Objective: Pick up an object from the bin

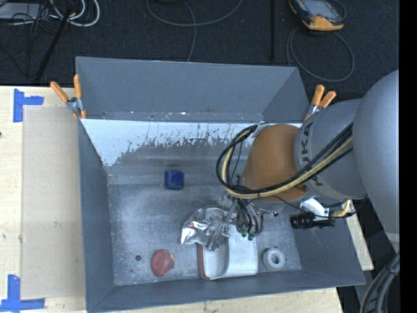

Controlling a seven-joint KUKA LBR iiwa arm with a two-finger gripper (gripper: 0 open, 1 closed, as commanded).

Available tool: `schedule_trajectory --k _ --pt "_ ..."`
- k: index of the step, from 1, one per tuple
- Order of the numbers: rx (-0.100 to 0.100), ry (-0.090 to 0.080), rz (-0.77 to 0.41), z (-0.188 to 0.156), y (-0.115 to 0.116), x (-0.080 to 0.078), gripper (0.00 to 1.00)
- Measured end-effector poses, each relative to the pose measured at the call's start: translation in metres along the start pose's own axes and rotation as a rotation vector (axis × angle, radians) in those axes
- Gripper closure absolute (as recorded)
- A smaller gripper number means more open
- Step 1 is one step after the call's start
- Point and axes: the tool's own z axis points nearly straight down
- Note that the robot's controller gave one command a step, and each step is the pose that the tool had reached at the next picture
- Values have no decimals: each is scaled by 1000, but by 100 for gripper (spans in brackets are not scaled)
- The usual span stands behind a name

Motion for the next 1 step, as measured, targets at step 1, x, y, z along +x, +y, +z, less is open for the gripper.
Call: schedule_trajectory --k 1 --pt "-3 -7 84 0 -21 8 0"
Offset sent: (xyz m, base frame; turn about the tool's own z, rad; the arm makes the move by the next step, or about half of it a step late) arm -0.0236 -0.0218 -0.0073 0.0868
